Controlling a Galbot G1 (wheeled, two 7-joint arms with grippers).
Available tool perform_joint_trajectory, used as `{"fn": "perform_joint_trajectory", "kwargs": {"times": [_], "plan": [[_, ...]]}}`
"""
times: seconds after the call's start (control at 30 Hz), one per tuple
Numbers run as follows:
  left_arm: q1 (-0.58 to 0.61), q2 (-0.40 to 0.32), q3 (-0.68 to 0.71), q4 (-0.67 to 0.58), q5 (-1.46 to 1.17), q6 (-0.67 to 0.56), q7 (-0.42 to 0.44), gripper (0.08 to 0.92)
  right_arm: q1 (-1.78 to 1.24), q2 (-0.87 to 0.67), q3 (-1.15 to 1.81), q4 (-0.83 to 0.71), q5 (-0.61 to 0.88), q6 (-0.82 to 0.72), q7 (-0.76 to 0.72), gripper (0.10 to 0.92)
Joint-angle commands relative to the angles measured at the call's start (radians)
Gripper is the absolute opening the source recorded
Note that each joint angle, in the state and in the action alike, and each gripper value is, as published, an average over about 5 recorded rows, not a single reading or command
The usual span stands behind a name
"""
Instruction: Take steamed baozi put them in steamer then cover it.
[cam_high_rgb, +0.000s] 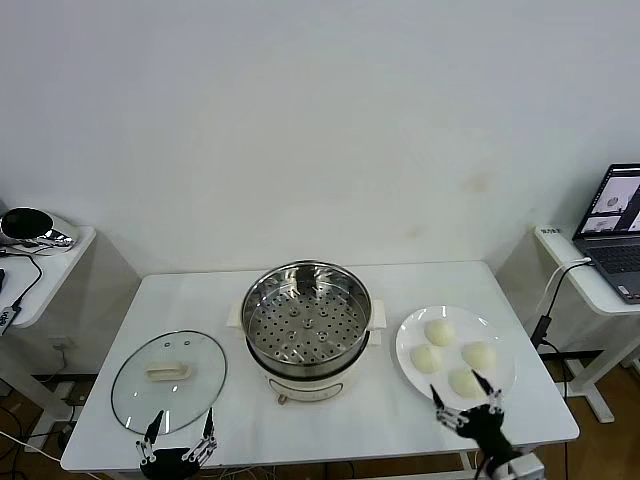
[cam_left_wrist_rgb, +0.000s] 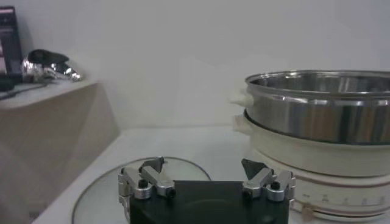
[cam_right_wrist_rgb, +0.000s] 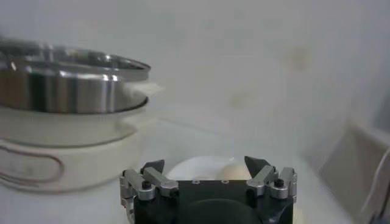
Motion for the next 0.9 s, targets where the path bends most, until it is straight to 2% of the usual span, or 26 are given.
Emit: {"fn": "perform_joint_trajectory", "kwargs": {"times": [0.03, 0.3, 0.47, 0.63, 0.9], "plan": [[-0.008, 0.009, -0.013, -0.004, 0.062, 0.011, 0.0, 0.823, 0.104, -0.178, 0.052, -0.036, -0.192, -0.031, -0.035, 0.823], [-0.038, 0.007, -0.028, -0.002, 0.08, 0.014, -0.027, 0.823, 0.42, -0.499, -0.129, -0.163, -0.272, -0.112, -0.357, 0.823], [-0.056, 0.009, -0.042, -0.001, 0.078, 0.021, -0.044, 0.823, 0.776, -0.59, -0.445, -0.279, -0.243, -0.093, -0.559, 0.823], [-0.069, 0.013, -0.066, -0.011, 0.066, 0.033, -0.048, 0.823, 1.147, -0.604, -0.857, -0.398, -0.178, -0.073, -0.751, 0.823], [-0.069, 0.019, -0.08, -0.025, 0.066, 0.047, -0.037, 0.823, 1.495, -0.5, -1.257, -0.596, -0.131, -0.039, -0.882, 0.823]]}}
